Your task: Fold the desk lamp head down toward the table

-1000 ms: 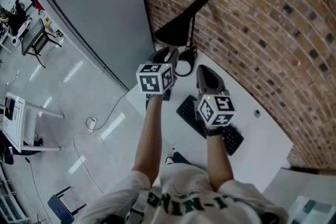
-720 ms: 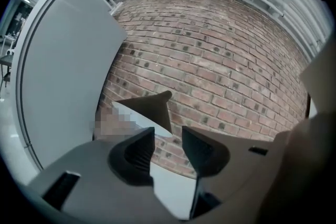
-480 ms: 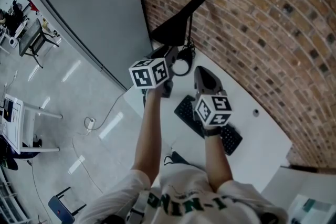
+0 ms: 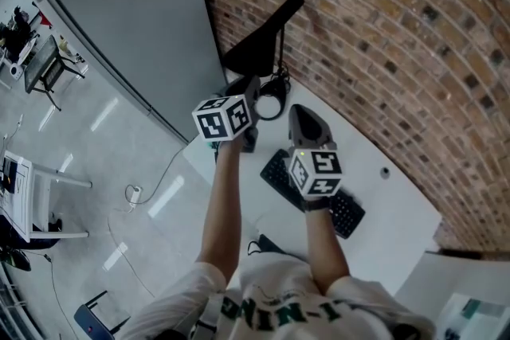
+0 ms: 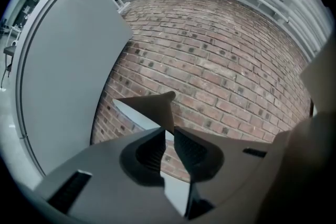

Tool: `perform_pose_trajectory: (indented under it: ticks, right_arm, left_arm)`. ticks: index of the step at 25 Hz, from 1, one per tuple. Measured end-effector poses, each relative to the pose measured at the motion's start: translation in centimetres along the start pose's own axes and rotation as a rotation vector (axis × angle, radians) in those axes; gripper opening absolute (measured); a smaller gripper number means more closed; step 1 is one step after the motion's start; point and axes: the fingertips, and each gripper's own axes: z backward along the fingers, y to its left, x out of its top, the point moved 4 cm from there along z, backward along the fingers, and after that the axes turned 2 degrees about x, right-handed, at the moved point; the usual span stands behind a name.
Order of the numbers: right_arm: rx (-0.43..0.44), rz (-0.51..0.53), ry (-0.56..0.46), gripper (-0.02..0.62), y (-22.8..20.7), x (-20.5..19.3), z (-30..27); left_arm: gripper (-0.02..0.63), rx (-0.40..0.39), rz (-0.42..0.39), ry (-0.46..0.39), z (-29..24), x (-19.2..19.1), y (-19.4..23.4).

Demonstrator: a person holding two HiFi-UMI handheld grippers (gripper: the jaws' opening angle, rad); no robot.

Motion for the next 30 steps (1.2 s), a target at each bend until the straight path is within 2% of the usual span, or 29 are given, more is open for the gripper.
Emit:
perform_pose_trajectory:
  ticks: [5, 13, 24, 30]
  right_arm:
    - [0.033, -0.024, -0.006, 0.005, 0.2, 0.1, 0.0]
    - [0.016, -0.033, 0.002, 0.005, -0.2, -0.4, 0.1]
    - [0.009, -0.048, 0.022, 0.005, -1.1, -1.7, -0.8]
    - [-0.005, -0.060, 0.035, 0.005, -1.6, -2.2, -1.1]
  left_arm:
    - [0.046, -0.003, 0.012, -0.007, -0.3, -0.7, 0.3]
    - [0.044, 0.014, 0.022, 0.009, -0.5, -1.7, 0.7]
    - [0.046, 0.026, 0.078, 0.036, -2.1, -4.0, 1.9]
    - [0.046, 0.002, 0.111, 0.026, -3.3, -5.5, 2.2]
